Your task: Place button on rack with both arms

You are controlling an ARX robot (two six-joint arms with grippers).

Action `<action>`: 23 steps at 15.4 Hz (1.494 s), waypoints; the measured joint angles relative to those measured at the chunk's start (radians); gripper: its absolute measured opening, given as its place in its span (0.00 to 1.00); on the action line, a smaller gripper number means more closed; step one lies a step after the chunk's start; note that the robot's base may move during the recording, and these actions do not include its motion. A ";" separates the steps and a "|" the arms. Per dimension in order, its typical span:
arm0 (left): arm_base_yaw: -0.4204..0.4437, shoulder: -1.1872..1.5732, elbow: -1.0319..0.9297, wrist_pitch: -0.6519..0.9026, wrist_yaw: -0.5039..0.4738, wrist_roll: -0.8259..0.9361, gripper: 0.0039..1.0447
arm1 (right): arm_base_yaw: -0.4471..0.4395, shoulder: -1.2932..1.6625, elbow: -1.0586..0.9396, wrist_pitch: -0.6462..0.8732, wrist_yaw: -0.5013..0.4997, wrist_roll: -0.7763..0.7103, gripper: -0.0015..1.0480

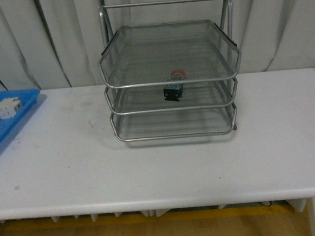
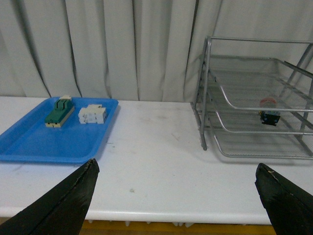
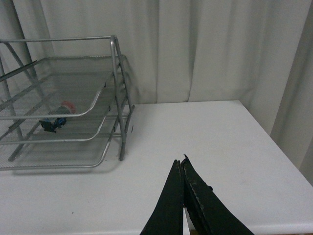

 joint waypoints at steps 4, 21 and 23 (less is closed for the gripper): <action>0.000 0.000 0.000 0.000 0.000 0.000 0.94 | 0.129 -0.210 -0.015 -0.193 0.127 -0.001 0.02; 0.000 0.000 0.000 0.000 0.000 0.000 0.94 | 0.140 -0.802 -0.015 -0.785 0.141 -0.001 0.02; 0.000 0.000 0.000 0.000 0.000 0.000 0.94 | 0.140 -0.804 -0.015 -0.779 0.141 -0.002 0.02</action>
